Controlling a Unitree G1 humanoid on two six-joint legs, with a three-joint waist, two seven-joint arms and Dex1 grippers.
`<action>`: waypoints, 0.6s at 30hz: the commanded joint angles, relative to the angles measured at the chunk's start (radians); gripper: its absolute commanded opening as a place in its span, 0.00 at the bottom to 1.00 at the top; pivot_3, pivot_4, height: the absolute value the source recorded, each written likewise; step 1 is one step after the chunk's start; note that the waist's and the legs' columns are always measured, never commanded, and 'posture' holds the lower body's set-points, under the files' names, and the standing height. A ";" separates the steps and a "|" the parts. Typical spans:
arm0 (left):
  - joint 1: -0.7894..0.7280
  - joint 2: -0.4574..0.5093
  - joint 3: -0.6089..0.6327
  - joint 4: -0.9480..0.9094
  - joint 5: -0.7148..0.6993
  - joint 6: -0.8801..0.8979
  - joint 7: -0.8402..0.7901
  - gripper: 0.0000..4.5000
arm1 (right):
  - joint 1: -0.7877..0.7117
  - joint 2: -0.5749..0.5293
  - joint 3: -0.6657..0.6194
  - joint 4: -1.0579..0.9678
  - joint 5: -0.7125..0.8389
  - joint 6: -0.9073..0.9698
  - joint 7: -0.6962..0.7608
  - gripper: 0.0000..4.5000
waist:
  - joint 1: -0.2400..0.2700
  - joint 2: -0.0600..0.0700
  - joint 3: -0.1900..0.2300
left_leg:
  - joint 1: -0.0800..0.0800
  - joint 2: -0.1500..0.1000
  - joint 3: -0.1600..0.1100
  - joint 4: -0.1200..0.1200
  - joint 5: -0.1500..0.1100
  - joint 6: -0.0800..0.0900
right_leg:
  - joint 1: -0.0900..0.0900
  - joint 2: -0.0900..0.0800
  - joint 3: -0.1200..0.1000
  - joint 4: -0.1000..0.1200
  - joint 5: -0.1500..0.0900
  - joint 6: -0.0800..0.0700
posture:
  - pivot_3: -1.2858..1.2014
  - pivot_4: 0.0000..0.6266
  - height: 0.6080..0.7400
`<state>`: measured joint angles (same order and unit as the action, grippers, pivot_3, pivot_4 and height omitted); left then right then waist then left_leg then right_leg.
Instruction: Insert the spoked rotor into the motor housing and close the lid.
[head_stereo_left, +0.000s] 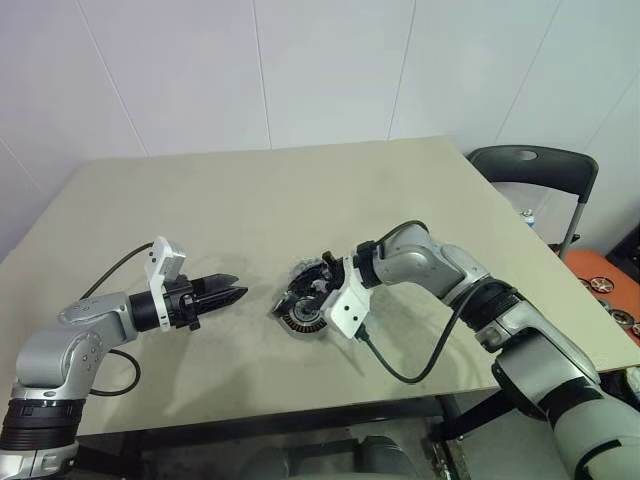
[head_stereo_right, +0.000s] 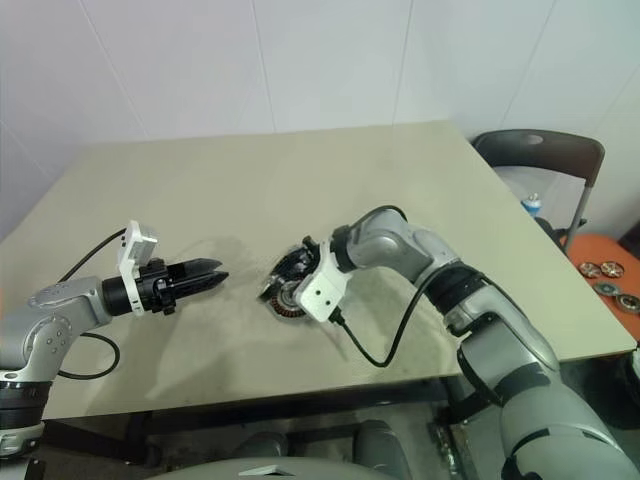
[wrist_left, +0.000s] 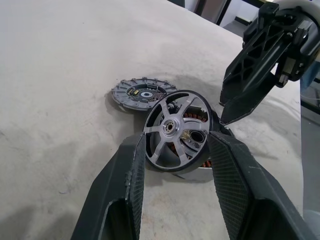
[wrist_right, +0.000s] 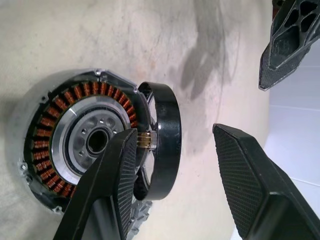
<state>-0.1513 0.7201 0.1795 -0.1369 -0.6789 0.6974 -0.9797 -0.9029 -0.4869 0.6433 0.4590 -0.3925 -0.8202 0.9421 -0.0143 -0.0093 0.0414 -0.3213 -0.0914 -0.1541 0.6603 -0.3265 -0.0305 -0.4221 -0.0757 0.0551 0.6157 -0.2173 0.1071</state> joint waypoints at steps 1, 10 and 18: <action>0.000 -0.001 0.014 -0.021 -0.002 -0.016 0.000 0.46 | -0.022 0.010 -0.014 0.011 -0.030 -0.027 -0.030 0.56 | -0.001 0.000 0.000 | 0.000 0.000 0.000 0.000 0.000 0.000 | 0.000 0.000 0.000 0.000 0.000 0.000 | 0.52 0.00 1.00; 0.016 -0.015 0.017 -0.036 -0.005 -0.020 0.016 0.46 | -0.074 0.089 0.016 0.167 -0.168 -0.072 -0.146 0.56 | -0.005 0.000 0.000 | 0.000 0.000 0.001 0.000 0.000 -0.001 | -0.001 0.001 0.000 0.002 0.000 -0.001 | 0.52 0.00 1.00; 0.035 -0.015 0.022 -0.040 -0.004 -0.029 0.025 0.46 | -0.090 0.083 0.014 0.197 -0.190 -0.098 -0.164 0.56 | -0.005 0.000 0.000 | 0.000 0.000 0.001 -0.001 0.000 -0.001 | -0.002 0.001 0.000 0.001 0.000 -0.001 | 0.52 0.00 1.00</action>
<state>-0.1091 0.7035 0.1796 -0.1486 -0.6790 0.6866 -0.9559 -0.9601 -0.4022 0.6659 0.6639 -0.5855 -0.9027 0.7902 -0.0196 -0.0092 0.0415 -0.3210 -0.0914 -0.1532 0.6588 -0.3261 -0.0313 -0.4239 -0.0751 0.0555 0.6170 -0.2169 0.1066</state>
